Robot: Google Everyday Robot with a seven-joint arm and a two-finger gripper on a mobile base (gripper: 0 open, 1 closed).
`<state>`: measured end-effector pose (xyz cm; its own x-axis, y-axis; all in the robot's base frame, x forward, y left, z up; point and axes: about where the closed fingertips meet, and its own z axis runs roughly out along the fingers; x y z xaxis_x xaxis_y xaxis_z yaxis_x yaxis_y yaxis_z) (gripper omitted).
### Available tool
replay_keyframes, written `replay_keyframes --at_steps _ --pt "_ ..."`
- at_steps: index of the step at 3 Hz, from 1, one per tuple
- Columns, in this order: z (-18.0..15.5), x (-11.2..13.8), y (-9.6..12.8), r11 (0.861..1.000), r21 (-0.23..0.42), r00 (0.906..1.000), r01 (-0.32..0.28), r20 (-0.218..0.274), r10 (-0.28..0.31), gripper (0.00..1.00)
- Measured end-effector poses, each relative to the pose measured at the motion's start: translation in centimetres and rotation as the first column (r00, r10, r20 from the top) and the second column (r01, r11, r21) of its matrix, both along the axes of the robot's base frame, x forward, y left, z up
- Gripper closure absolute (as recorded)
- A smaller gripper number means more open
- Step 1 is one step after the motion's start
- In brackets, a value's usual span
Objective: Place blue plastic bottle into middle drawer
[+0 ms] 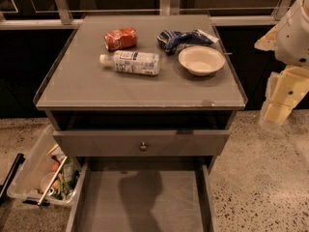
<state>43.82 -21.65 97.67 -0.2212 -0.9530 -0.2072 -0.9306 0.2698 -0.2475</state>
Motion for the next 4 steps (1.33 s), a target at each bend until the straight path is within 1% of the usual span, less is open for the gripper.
replay_keyframes --at_steps 1,2,3,4 --pt "0.0 0.0 0.0 1.0 0.0 1.0 0.0 0.0 0.0 0.0" --pt "0.2 1.8 1.6 0.999 0.006 0.9986 -0.039 0.034 0.039 0.0" --pt "0.3 4.5 4.3 0.994 0.031 0.9899 -0.107 0.096 0.104 0.0" --pt "0.8 7.0 6.8 0.982 0.066 0.9725 -0.178 0.164 0.166 0.0"
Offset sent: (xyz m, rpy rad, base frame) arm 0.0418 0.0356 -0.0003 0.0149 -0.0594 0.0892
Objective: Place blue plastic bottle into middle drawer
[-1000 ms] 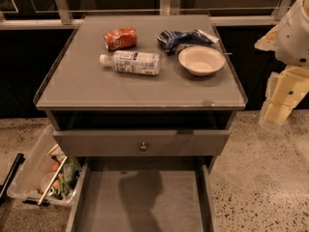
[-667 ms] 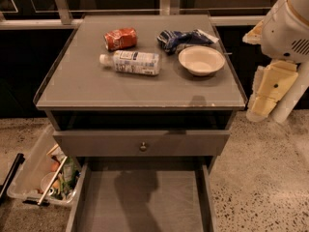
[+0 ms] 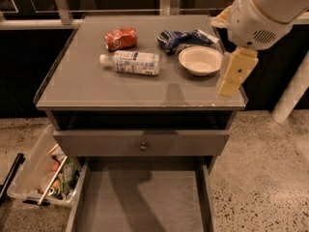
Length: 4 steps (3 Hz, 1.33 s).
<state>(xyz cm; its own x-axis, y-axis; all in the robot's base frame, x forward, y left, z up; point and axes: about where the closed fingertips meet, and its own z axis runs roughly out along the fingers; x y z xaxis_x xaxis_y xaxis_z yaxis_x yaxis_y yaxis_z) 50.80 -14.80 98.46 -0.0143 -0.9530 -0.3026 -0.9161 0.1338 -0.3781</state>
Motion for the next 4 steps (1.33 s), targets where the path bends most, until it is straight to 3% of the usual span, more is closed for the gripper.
replay_keyframes --at_steps 1,3,4 --pt "0.6 2.6 3.8 0.991 0.098 0.9958 -0.091 0.021 0.09 0.0" --pt "0.4 2.6 4.9 0.989 0.086 0.9931 -0.116 0.021 0.115 0.0" --pt "-0.9 4.1 8.0 0.978 0.117 0.9849 -0.173 0.015 0.172 0.0"
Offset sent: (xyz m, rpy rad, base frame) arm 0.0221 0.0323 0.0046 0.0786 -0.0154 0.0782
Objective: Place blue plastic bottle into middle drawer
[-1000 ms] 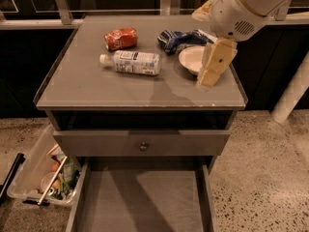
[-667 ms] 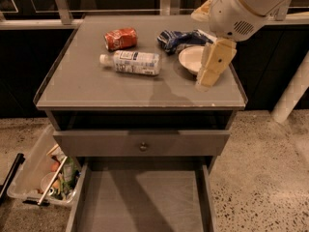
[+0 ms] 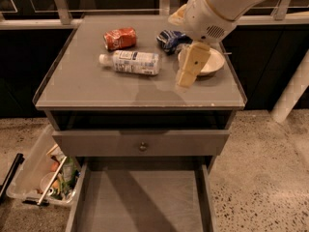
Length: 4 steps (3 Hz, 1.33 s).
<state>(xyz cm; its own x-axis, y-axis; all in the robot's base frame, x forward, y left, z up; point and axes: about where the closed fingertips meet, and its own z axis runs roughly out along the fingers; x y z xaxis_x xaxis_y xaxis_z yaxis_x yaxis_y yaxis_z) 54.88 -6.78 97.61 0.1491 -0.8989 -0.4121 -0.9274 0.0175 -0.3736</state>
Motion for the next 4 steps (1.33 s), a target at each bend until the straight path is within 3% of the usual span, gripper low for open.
replay_keyframes --at_steps 1,2,3,4 --pt "-1.5 2.2 3.5 0.995 0.074 0.9974 -0.071 -0.01 0.072 0.0" --pt "-3.2 4.5 6.4 0.976 0.176 0.9888 -0.131 -0.047 0.142 0.0" --pt "-4.7 6.5 8.7 0.956 0.243 0.978 -0.164 -0.087 0.19 0.0" --pt "-5.8 9.1 9.9 0.948 0.287 0.9703 -0.141 -0.15 0.19 0.0"
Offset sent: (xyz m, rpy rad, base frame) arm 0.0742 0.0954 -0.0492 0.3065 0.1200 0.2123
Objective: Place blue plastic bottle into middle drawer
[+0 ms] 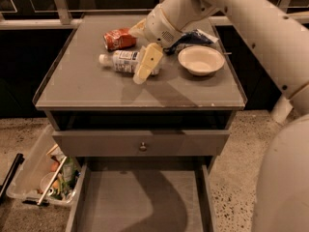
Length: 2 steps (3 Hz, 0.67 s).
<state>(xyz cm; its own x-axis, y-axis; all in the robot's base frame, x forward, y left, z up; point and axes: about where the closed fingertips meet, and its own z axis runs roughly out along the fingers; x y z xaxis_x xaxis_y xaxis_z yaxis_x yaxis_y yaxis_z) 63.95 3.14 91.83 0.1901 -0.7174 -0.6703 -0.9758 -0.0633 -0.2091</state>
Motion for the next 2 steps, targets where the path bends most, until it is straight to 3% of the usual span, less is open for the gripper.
replay_keyframes --at_steps 1,2 --pt "-1.0 2.3 0.4 0.997 -0.035 0.9954 0.07 -0.063 -0.072 0.0" --pt "-1.5 4.3 -0.5 0.984 -0.093 0.9853 0.15 -0.068 -0.157 0.0"
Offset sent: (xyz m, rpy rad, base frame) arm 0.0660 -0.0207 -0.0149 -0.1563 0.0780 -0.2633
